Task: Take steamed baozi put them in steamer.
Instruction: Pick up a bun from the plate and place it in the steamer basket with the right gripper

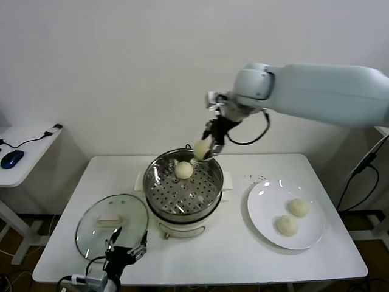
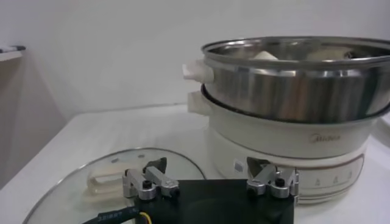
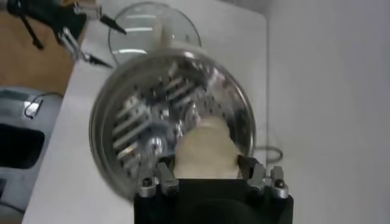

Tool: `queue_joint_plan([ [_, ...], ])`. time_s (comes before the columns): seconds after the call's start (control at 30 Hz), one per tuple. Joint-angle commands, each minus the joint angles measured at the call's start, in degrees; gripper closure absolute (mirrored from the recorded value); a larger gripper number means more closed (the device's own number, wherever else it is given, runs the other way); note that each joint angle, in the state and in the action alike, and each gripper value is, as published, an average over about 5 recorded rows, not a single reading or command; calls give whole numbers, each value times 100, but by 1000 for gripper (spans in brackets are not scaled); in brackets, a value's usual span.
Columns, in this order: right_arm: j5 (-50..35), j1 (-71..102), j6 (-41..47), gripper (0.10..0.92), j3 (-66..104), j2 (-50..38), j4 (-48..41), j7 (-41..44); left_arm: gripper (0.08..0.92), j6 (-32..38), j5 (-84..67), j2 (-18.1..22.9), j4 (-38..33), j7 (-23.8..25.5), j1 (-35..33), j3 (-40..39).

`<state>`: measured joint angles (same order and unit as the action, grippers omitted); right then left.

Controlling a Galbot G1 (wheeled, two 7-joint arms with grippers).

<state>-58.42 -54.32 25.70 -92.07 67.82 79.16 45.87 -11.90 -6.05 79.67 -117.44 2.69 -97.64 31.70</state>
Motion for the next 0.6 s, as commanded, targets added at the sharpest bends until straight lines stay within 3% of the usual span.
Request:
queue_joint_plan([
  [0.03, -554, 938, 531, 338, 221, 1720, -460, -692, 177, -5, -9, -1, -32, 7, -12, -7],
  [0.6, 435, 2421, 545, 338, 247, 2154, -1937, -921, 177, 42, 68, -7, 24, -2, -88, -83],
])
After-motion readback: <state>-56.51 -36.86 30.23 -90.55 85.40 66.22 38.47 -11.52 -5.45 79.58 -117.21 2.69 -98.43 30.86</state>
